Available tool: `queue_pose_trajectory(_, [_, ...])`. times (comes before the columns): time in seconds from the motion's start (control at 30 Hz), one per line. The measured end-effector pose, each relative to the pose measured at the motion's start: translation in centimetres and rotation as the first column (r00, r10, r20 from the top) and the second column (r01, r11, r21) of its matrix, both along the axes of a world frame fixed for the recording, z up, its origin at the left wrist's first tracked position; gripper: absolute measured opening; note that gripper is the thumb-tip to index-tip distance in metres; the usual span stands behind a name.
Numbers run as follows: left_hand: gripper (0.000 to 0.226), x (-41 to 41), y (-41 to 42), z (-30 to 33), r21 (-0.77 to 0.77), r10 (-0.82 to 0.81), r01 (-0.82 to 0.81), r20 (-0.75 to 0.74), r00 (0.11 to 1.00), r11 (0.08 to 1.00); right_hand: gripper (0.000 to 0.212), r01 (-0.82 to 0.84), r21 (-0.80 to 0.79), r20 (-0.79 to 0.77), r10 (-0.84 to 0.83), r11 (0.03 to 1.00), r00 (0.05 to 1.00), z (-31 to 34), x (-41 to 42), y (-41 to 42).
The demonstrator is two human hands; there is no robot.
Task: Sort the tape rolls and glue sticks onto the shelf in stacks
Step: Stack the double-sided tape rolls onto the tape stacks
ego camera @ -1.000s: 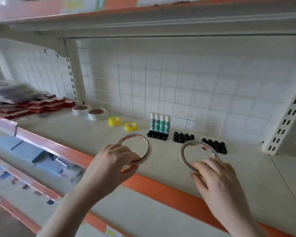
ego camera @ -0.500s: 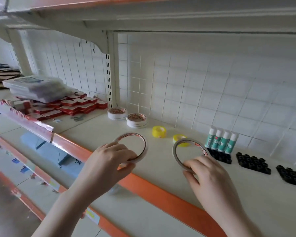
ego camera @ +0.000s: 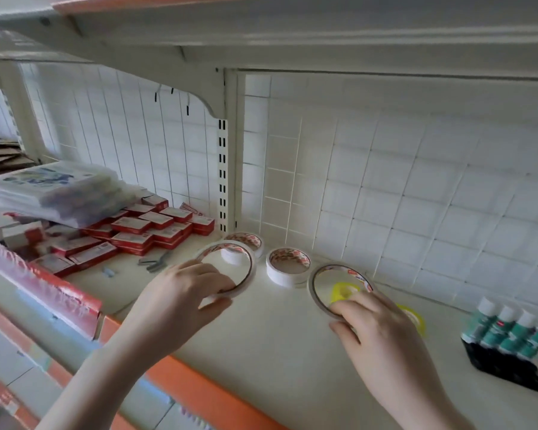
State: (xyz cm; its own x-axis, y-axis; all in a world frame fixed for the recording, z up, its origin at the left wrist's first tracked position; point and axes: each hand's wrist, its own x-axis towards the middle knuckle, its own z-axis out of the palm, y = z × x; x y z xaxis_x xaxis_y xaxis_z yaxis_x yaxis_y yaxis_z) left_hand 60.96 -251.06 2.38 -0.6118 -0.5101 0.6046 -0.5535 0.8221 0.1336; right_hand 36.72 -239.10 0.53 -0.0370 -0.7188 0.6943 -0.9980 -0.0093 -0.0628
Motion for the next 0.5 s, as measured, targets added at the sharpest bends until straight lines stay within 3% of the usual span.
queue_pose_trajectory(0.17, [0.009, 2.2, -5.9, 0.0, -0.011, -0.093, 0.094, 0.018, 0.995, 0.996, 0.017, 0.034, 0.126, 0.045, -0.04, 0.991, 0.998, 0.3, 2.2, -5.2])
queue_pose_trajectory(0.5, [0.011, 4.3, -13.5, 0.0, -0.003, -0.206, 0.206, 0.053, 0.977, 0.978, 0.009, 0.138, 0.296, 0.06, -0.163, 0.945, 0.985, 1.1, 3.9, -13.0])
